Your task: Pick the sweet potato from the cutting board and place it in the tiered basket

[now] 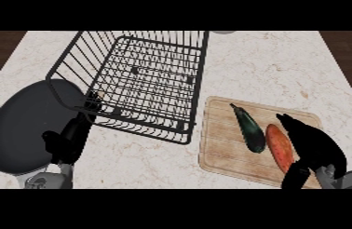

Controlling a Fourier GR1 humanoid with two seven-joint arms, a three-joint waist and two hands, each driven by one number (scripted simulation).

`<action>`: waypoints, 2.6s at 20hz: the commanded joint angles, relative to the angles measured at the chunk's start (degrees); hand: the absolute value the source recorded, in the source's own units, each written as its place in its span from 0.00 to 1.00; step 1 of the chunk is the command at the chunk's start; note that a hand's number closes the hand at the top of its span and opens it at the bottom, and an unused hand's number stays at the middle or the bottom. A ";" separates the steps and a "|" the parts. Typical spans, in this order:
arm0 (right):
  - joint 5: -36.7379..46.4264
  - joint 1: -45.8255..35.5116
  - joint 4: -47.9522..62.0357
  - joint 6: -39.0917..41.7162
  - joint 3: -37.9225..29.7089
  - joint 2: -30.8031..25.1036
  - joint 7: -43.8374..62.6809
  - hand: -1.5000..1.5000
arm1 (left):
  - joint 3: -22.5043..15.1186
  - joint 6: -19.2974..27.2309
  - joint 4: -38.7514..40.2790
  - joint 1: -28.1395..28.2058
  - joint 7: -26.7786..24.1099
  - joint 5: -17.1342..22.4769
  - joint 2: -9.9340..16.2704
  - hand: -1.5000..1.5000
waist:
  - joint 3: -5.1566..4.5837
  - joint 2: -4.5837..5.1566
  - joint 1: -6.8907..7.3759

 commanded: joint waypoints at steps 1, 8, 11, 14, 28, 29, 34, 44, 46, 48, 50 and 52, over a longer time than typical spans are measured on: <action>-1.05 -1.79 1.05 3.58 -2.60 1.28 1.47 0.00 | -3.43 -1.76 -0.55 -3.72 0.92 -1.01 -3.49 0.50 | -0.04 0.07 -0.41; 5.38 1.62 4.40 -1.61 -0.91 6.61 -4.28 1.00 | -1.71 -3.44 3.65 -6.16 -0.34 -1.34 -3.79 0.50 | -0.04 0.14 -0.80; 8.07 0.74 8.87 -6.18 -2.41 7.64 -14.17 1.00 | -2.33 -2.93 0.41 -3.36 -0.33 -1.84 -3.98 0.50 | 0.02 0.14 -0.34; 10.10 0.75 9.63 -6.99 -2.21 9.83 -14.95 1.00 | -3.38 -1.92 -4.38 -1.31 2.64 -2.79 -4.11 0.50 | 0.03 0.03 0.01; 20.46 10.11 -1.53 -10.13 -6.01 5.82 -11.36 1.00 | 0.93 -5.16 -0.13 -2.74 1.29 -2.23 -3.08 0.50 | -0.06 -0.21 -1.44; 22.47 12.83 -2.88 -12.76 -6.41 4.84 -11.63 1.00 | 0.48 -5.20 -1.51 -0.16 -0.13 -2.93 -2.70 0.50 | -0.04 -0.30 -1.49; 20.29 13.22 -9.83 -19.26 -11.39 8.68 -12.60 1.00 | 1.01 -5.47 -0.55 -1.16 -0.15 -2.68 -3.24 0.50 | -0.02 -0.31 -1.79; 14.38 -0.61 -31.07 -13.52 -15.66 12.69 -1.88 1.00 | 0.15 -6.03 -2.41 -1.17 1.55 -2.87 -4.31 0.50 | -0.17 -0.25 -0.35; 13.97 -6.18 -28.38 -11.75 -13.87 15.57 1.26 1.00 | -0.35 -4.95 0.48 -4.12 0.90 -4.09 -6.11 0.50 | -0.18 0.06 -0.08; 12.06 -10.69 -28.26 -8.82 -15.29 16.33 5.61 1.00 | -1.22 -4.25 -2.78 -0.83 1.64 -4.67 -6.49 0.50 | -0.14 -0.05 0.36; 13.08 -19.26 -25.41 -7.50 -13.91 19.64 11.97 1.00 | 0.92 -8.02 -3.65 -2.01 3.37 -2.78 -2.32 0.50 | -0.20 -0.08 1.02; 12.02 -27.02 -23.65 -6.48 -13.86 22.69 16.28 1.00 | 0.35 -6.07 -1.54 -2.79 2.70 -3.61 -4.85 0.50 | -0.29 -0.09 1.11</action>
